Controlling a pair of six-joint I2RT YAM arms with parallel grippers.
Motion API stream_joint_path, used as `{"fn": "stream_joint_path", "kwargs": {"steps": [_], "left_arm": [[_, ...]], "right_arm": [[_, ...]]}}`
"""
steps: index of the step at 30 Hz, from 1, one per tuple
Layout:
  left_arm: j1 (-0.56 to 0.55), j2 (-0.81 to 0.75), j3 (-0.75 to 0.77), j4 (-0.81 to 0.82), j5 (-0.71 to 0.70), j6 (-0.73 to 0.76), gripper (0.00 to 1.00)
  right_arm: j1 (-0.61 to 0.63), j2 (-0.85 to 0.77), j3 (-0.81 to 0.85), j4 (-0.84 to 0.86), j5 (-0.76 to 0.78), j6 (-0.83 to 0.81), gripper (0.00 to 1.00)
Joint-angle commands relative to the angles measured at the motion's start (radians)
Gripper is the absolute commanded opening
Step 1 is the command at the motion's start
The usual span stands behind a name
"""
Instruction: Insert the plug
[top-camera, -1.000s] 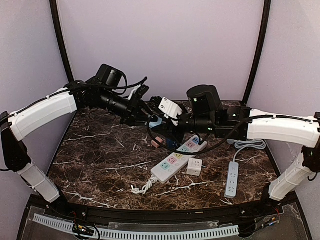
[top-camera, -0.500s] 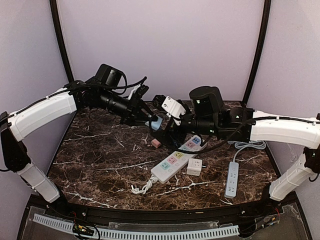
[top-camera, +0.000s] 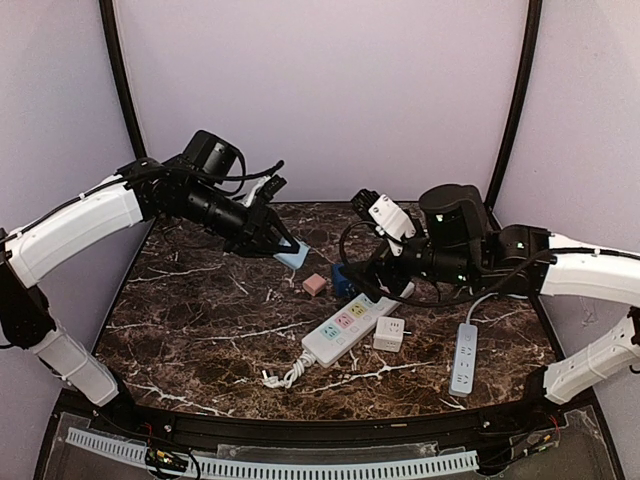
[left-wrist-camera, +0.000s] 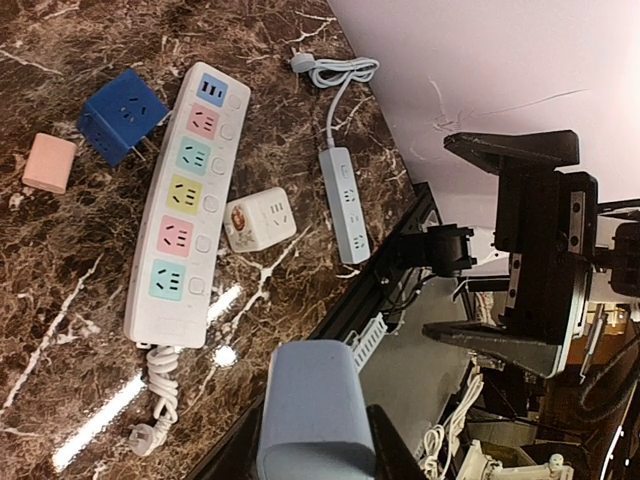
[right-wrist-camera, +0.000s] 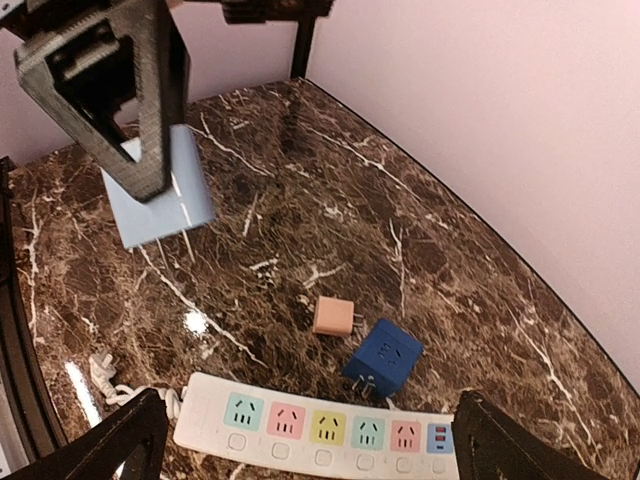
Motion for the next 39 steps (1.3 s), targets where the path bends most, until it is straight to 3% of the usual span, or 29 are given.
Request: {"fn": "stream_joint_path", "kwargs": {"steps": [1, 10, 19, 24, 29, 39], "left_arm": [[-0.006, 0.018, 0.064, -0.117, -0.103, 0.095, 0.01], [-0.032, 0.143, 0.285, -0.317, -0.223, 0.146, 0.01], [-0.069, 0.205, 0.365, -0.445, -0.297, 0.207, 0.01], [-0.069, 0.23, 0.391, -0.514, -0.325, 0.291, 0.01], [-0.071, 0.246, 0.373, -0.549, -0.368, 0.346, 0.01], [-0.133, 0.341, 0.394, -0.466, -0.382, 0.328, 0.01]], "right_arm": [[0.007, -0.017, -0.039, -0.091, 0.119, 0.081, 0.99], [0.002, -0.055, -0.034, -0.185, 0.202, 0.216, 0.99], [-0.031, 0.0, 0.086, -0.361, 0.242, 0.3, 0.99], [-0.071, 0.026, 0.135, -0.484, 0.24, 0.469, 0.99], [-0.109, 0.043, 0.171, -0.559, 0.155, 0.631, 0.99], [-0.116, -0.005, 0.122, -0.621, 0.073, 0.728, 0.99]]}}
